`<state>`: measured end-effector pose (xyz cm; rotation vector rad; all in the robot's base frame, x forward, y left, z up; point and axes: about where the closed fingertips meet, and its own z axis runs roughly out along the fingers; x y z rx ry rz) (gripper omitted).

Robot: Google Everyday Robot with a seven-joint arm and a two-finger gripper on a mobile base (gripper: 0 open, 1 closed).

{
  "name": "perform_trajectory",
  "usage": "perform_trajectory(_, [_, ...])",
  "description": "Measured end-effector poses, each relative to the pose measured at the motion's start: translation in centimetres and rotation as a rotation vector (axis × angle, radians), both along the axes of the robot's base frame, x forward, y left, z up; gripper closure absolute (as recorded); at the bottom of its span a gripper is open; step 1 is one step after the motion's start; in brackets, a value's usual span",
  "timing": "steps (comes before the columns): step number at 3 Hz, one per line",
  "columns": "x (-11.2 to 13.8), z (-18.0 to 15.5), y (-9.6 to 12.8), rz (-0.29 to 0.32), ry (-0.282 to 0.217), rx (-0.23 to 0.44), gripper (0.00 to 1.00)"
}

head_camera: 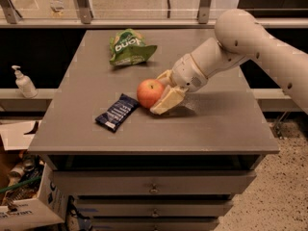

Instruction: Move apple near rxbar blueberry

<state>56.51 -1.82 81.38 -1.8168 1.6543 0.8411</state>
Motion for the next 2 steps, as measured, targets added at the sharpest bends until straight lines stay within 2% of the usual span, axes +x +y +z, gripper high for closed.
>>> perform_trajectory(2, [-0.17,-0.15,0.03,0.004,0.01,-0.004,0.13])
